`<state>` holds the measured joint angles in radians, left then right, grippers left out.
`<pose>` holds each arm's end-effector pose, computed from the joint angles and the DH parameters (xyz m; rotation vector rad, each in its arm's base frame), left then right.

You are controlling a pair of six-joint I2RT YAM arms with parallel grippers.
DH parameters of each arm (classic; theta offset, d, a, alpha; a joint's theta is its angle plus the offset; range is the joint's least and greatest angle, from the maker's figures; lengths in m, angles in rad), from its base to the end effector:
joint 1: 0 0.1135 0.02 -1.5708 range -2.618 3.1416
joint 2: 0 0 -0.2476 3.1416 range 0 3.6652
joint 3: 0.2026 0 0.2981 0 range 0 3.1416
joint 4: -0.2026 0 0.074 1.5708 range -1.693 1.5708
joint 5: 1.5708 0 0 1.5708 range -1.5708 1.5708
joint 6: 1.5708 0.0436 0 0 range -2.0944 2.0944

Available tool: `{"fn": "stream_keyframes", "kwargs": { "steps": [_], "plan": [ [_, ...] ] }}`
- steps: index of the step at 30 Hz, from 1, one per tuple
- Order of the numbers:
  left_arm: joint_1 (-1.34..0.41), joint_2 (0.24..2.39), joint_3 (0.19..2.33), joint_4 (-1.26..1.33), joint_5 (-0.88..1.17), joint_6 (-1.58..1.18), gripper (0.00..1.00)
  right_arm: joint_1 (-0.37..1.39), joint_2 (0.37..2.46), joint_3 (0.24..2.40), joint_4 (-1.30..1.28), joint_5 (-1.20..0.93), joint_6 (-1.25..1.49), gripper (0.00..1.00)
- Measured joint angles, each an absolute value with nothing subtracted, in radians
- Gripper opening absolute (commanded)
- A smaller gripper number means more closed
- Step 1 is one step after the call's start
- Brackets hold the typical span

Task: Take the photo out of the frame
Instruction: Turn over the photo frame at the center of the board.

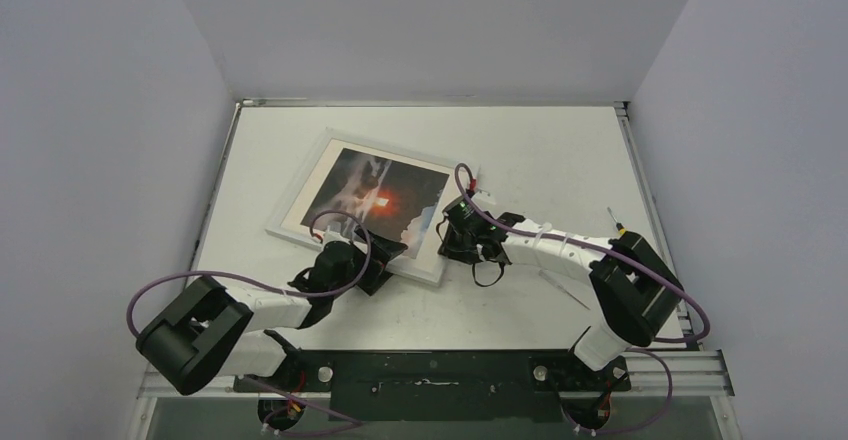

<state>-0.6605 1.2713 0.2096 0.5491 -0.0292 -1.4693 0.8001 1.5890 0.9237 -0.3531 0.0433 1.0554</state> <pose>0.1936 -0.1488 0.0667 -0.9404 2.1465 -1.1820 0.2472 0.2519 0.1279 0.3626 2.6936 0.5812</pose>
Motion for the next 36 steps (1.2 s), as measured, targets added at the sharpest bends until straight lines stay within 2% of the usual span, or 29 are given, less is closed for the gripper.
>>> {"fn": "stream_keyframes", "kwargs": {
  "steps": [2, 4, 6, 9, 13, 17, 19, 23, 25, 28, 36],
  "plan": [
    [-0.662, 1.313, 0.203, 0.616, -0.029, -1.478, 0.85, 0.8, 1.581, 0.921, -0.352, 0.044, 1.056, 0.05],
    [-0.666, 1.357, 0.194, 0.694, -0.03, -1.483, 0.75, 0.798, 1.567, 0.918, -0.349, 0.047, 1.057, 0.05],
    [-0.668, 1.398, 0.185, 0.761, -0.033, -1.483, 0.6, 0.798, 1.551, 0.915, -0.345, 0.047, 1.059, 0.05],
    [-0.669, 1.425, 0.166, 0.82, -0.05, -1.478, 0.47, 0.798, 1.531, 0.912, -0.337, 0.05, 1.06, 0.05],
    [-0.669, 1.406, 0.152, 0.835, -0.076, -1.454, 0.39, 0.797, 1.505, 0.896, -0.318, 0.057, 1.059, 0.06],
    [-0.675, 1.295, 0.152, 0.786, -0.104, -1.432, 0.37, 0.791, 1.465, 0.865, -0.297, 0.057, 1.055, 0.14],
    [-0.675, 1.241, 0.154, 0.748, -0.12, -1.423, 0.37, 0.79, 1.438, 0.854, -0.278, 0.047, 1.045, 0.25],
    [-0.678, 1.149, 0.16, 0.666, -0.146, -1.407, 0.37, 0.783, 1.375, 0.801, -0.216, 0.029, 1.012, 0.64],
    [-0.678, 1.118, 0.16, 0.633, -0.157, -1.404, 0.37, 0.773, 1.336, 0.759, -0.179, 0.019, 0.998, 0.79],
    [-0.678, 1.092, 0.16, 0.603, -0.162, -1.402, 0.37, 0.765, 1.281, 0.693, -0.117, -0.004, 0.983, 0.87],
    [-0.679, 1.055, 0.16, 0.559, -0.165, -1.403, 0.37, 0.757, 1.262, 0.599, 0.071, -0.077, 1.025, 1.0]
  ]
}}
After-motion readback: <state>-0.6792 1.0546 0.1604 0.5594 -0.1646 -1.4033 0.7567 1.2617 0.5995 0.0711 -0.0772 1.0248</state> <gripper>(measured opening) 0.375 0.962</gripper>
